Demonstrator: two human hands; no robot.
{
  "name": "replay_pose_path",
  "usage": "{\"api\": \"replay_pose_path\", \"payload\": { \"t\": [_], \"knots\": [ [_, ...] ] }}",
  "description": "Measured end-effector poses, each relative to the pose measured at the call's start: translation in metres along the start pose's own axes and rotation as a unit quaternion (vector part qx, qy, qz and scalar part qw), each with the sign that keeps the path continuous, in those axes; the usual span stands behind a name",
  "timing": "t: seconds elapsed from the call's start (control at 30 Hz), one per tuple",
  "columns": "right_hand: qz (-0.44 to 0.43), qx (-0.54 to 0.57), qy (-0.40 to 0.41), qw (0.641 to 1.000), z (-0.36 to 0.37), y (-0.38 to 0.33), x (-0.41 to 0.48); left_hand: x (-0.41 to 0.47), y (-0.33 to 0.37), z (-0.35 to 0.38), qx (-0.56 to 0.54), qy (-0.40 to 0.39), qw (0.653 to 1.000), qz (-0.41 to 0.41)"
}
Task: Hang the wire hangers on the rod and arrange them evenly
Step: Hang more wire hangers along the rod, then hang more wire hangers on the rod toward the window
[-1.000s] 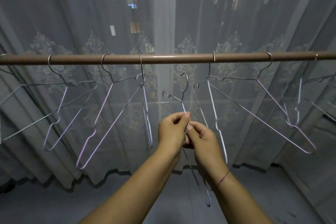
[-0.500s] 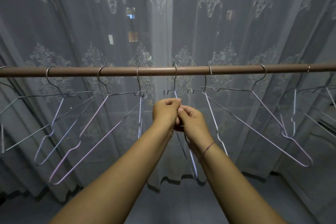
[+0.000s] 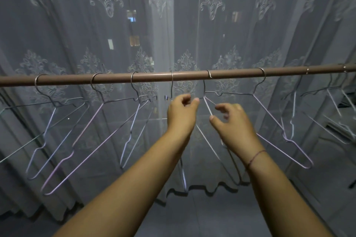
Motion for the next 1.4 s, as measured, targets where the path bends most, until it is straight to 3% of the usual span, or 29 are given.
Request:
{"api": "replay_pose_path", "payload": {
  "t": [0.07, 0.17, 0.3, 0.6, 0.8, 1.27, 1.4],
  "knots": [
    [0.048, -0.016, -0.074, 0.996, 0.014, 0.02, 0.001, -0.001, -0.019, 0.018, -0.026, -0.032, 0.994, -0.098],
    [0.061, 0.081, -0.116, 0.988, 0.033, 0.039, -0.003, -0.003, -0.037, 0.036, -0.051, -0.044, 0.983, -0.172],
    [0.062, 0.173, -0.113, 0.976, 0.034, 0.048, 0.001, -0.005, -0.035, 0.053, -0.056, -0.048, 0.983, -0.17],
    [0.015, 0.22, -0.129, 0.967, 0.024, 0.054, 0.052, 0.022, -0.016, 0.081, -0.054, 0.037, 0.984, -0.167],
    [0.036, 0.26, -0.168, 0.95, 0.027, 0.096, 0.054, 0.006, -0.055, 0.088, -0.049, 0.079, 0.976, -0.196],
    [-0.01, 0.043, -0.227, 0.973, 0.054, 0.176, 0.044, -0.049, -0.164, 0.04, 0.193, 0.102, 0.952, -0.216],
    [-0.025, -0.012, -0.264, 0.964, 0.056, 0.189, 0.035, -0.062, -0.137, 0.048, 0.265, 0.064, 0.947, -0.173]
  ]
}}
Point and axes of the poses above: each hand's wrist, its own x-axis towards the middle knuckle, its own z-axis out of the palm, y = z × x, the point moved 6 cm from there along x, towards the middle knuckle, and after that the axes turned 4 degrees about -x, right-handed, at the moved point
